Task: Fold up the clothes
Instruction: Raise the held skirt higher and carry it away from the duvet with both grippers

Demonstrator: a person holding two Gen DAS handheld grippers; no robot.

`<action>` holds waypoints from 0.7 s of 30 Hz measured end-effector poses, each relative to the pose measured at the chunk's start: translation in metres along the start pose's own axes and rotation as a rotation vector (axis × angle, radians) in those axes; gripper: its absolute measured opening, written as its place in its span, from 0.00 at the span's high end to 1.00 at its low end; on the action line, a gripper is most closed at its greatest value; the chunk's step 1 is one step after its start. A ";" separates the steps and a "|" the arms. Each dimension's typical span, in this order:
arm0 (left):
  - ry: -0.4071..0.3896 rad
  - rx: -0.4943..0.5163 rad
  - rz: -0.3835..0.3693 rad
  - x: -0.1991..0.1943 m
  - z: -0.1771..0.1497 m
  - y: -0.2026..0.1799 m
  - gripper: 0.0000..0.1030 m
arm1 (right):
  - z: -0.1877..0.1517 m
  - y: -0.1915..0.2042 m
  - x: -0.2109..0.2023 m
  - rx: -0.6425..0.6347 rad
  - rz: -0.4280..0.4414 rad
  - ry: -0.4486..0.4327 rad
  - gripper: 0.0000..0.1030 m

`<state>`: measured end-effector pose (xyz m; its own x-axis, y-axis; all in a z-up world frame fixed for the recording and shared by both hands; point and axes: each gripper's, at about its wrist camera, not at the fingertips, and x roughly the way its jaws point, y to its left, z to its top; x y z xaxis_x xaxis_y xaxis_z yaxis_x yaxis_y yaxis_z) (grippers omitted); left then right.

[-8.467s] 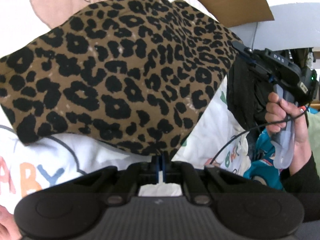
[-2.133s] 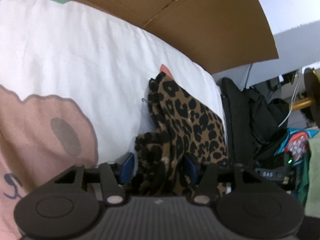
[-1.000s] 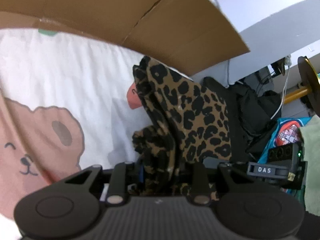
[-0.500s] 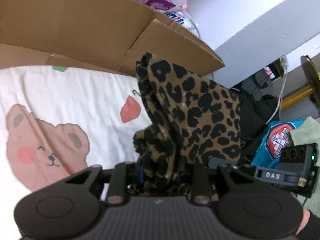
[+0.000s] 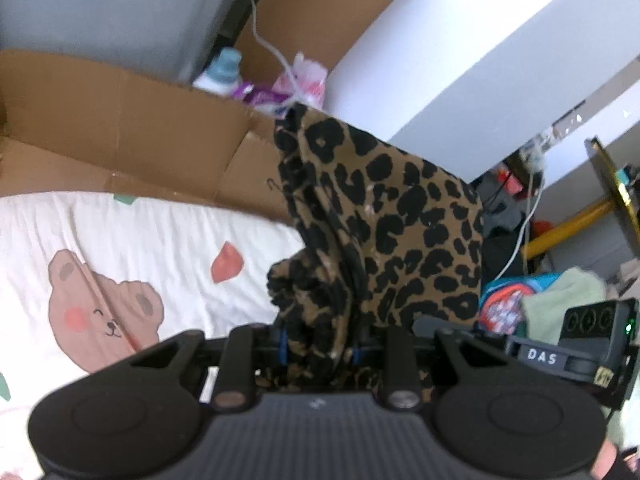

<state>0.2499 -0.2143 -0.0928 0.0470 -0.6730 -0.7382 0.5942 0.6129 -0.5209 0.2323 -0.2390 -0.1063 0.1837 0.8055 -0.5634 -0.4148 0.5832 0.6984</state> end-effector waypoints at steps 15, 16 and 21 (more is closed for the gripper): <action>-0.101 -0.004 0.003 -0.089 0.010 -0.098 0.72 | 0.029 0.090 -0.123 -0.095 -0.049 -0.105 0.93; -0.108 0.000 -0.002 -0.093 0.010 -0.107 0.72 | 0.032 0.094 -0.131 -0.098 -0.053 -0.113 0.93; -0.139 0.014 -0.028 -0.115 0.011 -0.148 0.72 | 0.046 0.115 -0.183 -0.111 -0.070 -0.162 0.93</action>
